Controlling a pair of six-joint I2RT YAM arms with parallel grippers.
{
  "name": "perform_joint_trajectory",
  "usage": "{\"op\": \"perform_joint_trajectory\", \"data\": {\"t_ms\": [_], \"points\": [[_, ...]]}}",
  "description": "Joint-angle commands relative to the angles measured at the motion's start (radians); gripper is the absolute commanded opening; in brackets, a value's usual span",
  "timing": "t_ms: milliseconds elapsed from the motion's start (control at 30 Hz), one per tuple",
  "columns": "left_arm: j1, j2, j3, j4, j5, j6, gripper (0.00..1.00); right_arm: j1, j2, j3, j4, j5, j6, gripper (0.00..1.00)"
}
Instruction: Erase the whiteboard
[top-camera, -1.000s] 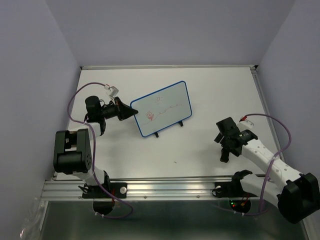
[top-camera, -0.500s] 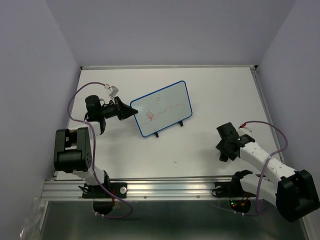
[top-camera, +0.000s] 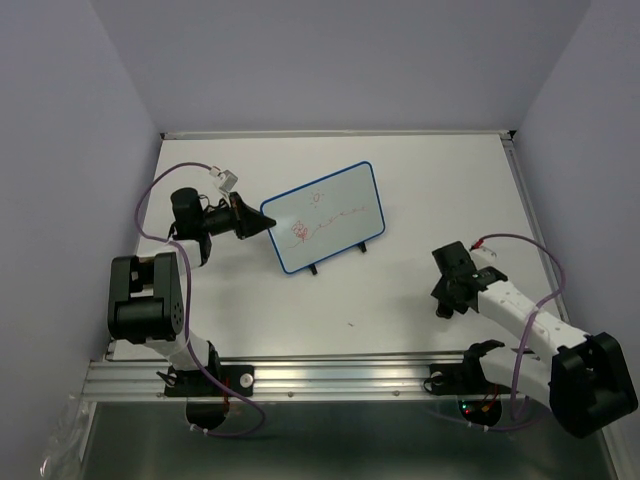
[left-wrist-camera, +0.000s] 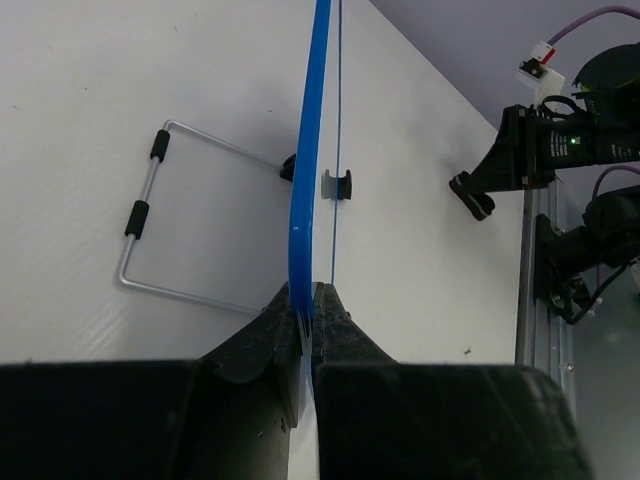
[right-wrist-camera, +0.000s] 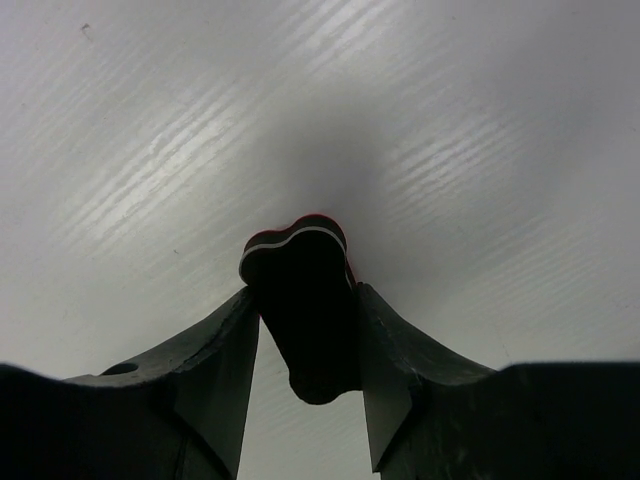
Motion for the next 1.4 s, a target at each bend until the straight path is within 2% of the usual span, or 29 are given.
{"op": "perform_joint_trajectory", "data": {"t_ms": [0,67,100,167,300,467,733,1033,1200,1367], "points": [[-0.003,0.048,0.008,-0.058,-0.073,0.120,0.00,-0.006,-0.019,0.025,0.190,-0.111,-0.179,0.09],[-0.003,0.062,0.018,-0.063,-0.073,0.114,0.00,-0.006,-0.031,0.035,0.283,-0.213,-0.250,0.02],[-0.003,0.066,0.021,-0.066,-0.072,0.114,0.00,-0.006,-0.049,0.036,0.317,-0.257,-0.326,0.01],[-0.005,0.065,0.022,-0.067,-0.073,0.114,0.00,0.003,-0.066,0.036,0.403,-0.355,-0.376,0.01],[-0.005,0.057,0.021,-0.069,-0.081,0.114,0.00,0.072,-0.062,0.093,0.653,-0.397,-0.525,0.01],[-0.005,0.066,0.030,-0.064,-0.106,0.075,0.00,0.224,0.105,0.206,0.888,-0.322,-0.680,0.01],[-0.005,0.068,0.042,-0.061,-0.118,0.069,0.00,0.293,0.420,0.341,1.252,-0.342,-0.770,0.01],[-0.006,0.073,0.041,-0.063,-0.122,0.068,0.00,0.302,0.590,0.525,1.332,-0.259,-0.800,0.01],[-0.005,0.074,0.041,-0.063,-0.121,0.078,0.00,0.333,0.653,0.536,1.421,-0.271,-0.824,0.01],[-0.006,0.073,0.041,-0.063,-0.104,0.097,0.00,0.381,0.724,0.536,1.425,-0.303,-0.870,0.01]]}}
